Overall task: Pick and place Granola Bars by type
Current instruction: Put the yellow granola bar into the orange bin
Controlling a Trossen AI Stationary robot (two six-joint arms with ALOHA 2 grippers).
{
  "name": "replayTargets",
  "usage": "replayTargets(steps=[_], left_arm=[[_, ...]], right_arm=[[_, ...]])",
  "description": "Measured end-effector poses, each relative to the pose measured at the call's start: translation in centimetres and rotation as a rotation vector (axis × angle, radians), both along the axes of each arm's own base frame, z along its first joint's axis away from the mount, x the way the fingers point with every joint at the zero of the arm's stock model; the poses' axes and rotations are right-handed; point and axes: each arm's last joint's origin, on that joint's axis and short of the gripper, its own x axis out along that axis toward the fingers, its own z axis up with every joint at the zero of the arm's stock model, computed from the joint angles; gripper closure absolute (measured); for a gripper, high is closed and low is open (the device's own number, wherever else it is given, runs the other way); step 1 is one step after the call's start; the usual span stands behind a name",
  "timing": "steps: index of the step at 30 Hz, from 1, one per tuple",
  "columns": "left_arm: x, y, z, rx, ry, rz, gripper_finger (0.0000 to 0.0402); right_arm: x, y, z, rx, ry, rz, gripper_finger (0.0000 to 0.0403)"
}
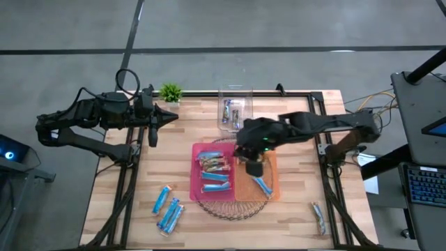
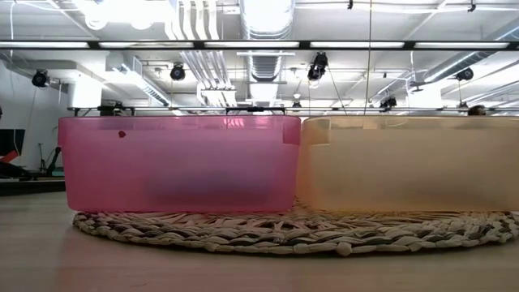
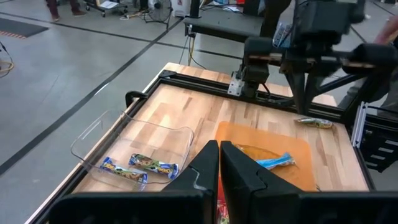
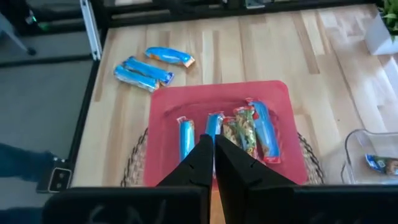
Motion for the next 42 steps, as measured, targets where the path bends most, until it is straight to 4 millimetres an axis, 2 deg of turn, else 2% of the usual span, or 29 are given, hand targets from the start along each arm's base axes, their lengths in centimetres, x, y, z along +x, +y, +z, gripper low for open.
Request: replayTargets(steps=[8,18,22,27,32,36,42], left_arm=[[0.0,0.0,0.0,-0.001,0.0,0.0,0.0402],[0.9,0.0,-0.3,-0.016,0.023,0.005,0.0402],[1.4,-0.1,-0.5,-0.139,0.01,0.024,0.0402],[2.2,-0.2,-0.9,-0.172,0.033,0.02,0.0402],[3.1,-0.2,-1.3,-0.232,0.053,0.019,0.039],[3.7,-0.2,-1.6,-0.255,0.068,0.03,0.0347],[4.7,-0.2,-2.4,-0.251,0.133,0.044,0.0261]], right_arm=[[-6.5,-1.0,0.2,0.067,-0.161,-0.05,0.0395],[-14.7,-1.2,0.3,0.025,-0.295,-0.091,0.0394],[-16.8,-1.5,-0.3,0.038,-0.314,-0.105,0.0394],[-18.4,-1.8,-1.6,0.07,-0.314,-0.13,0.0394],[-19.1,-2.0,-3.0,0.064,-0.297,-0.131,0.0394],[-19.1,-2.0,-3.5,0.071,-0.282,-0.139,0.0394],[-19.2,-2.0,-3.2,0.078,-0.292,-0.142,0.0394]])
